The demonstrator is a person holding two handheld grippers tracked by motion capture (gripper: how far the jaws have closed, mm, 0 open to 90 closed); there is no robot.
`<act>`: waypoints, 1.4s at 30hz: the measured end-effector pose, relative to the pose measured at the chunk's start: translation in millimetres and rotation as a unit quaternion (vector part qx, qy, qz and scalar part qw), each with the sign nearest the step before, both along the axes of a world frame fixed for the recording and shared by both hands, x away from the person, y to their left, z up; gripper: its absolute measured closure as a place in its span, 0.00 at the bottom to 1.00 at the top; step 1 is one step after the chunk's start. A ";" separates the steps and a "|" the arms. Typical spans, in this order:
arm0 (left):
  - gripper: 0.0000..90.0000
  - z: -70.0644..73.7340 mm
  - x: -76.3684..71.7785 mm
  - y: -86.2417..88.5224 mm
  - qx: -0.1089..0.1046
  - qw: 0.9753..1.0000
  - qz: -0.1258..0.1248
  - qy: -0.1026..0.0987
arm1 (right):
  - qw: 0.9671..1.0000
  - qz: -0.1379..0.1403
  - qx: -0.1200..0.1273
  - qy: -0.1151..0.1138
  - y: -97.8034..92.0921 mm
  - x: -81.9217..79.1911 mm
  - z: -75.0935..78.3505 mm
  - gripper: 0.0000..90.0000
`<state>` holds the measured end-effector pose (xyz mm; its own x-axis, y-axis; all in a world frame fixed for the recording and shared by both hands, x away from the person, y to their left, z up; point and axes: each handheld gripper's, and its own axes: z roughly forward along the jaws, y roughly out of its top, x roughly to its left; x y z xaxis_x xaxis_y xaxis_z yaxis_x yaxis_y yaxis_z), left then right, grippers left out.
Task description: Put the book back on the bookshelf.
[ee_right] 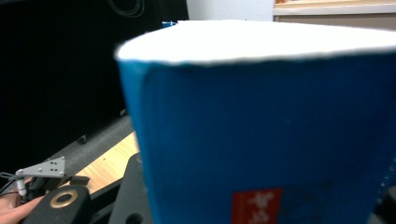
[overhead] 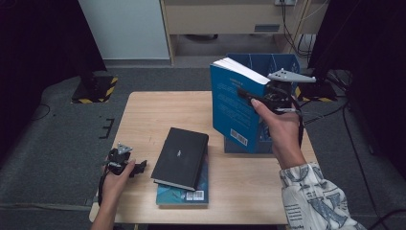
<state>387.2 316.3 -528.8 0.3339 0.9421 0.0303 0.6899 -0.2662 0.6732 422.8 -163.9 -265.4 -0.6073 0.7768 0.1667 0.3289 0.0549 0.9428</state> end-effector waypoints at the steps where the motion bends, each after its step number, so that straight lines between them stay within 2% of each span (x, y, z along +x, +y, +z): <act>1: 0.07 -0.2 0.0 -0.1 0.001 1.000 0.000 0.000 | 1.000 -0.003 -0.001 0.000 -3.0 -0.4 0.0 0.68; 13: 0.06 -1.6 -0.3 -1.6 -0.001 1.000 -0.004 0.006 | 1.000 -0.030 -0.001 0.005 -24.5 -3.5 -1.3 0.68; 17: 0.06 -3.4 -1.1 -1.2 -0.011 1.000 -0.001 0.003 | 0.999 -0.039 0.002 0.006 -29.4 -3.3 -0.7 0.68; 25: 0.03 -5.8 -3.5 -1.6 -0.014 1.000 -0.001 -0.006 | 0.998 -0.060 0.003 0.007 -37.2 0.5 -2.5 0.68; 31: 0.02 -6.8 -3.7 -2.3 -0.017 1.000 0.000 -0.009 | 0.997 -0.079 0.001 0.013 -38.6 10.0 -3.7 0.68; 42: 0.01 -7.2 -3.4 -2.4 -0.016 1.000 -0.004 -0.010 | 0.992 -0.120 0.018 0.022 -32.5 36.9 -10.1 0.68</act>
<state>383.8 313.8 -536.0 0.3411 0.9400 0.0068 0.6744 -0.2497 0.6949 459.8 -196.4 -275.5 -0.3961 0.8916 0.2193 0.3699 -0.0637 0.9269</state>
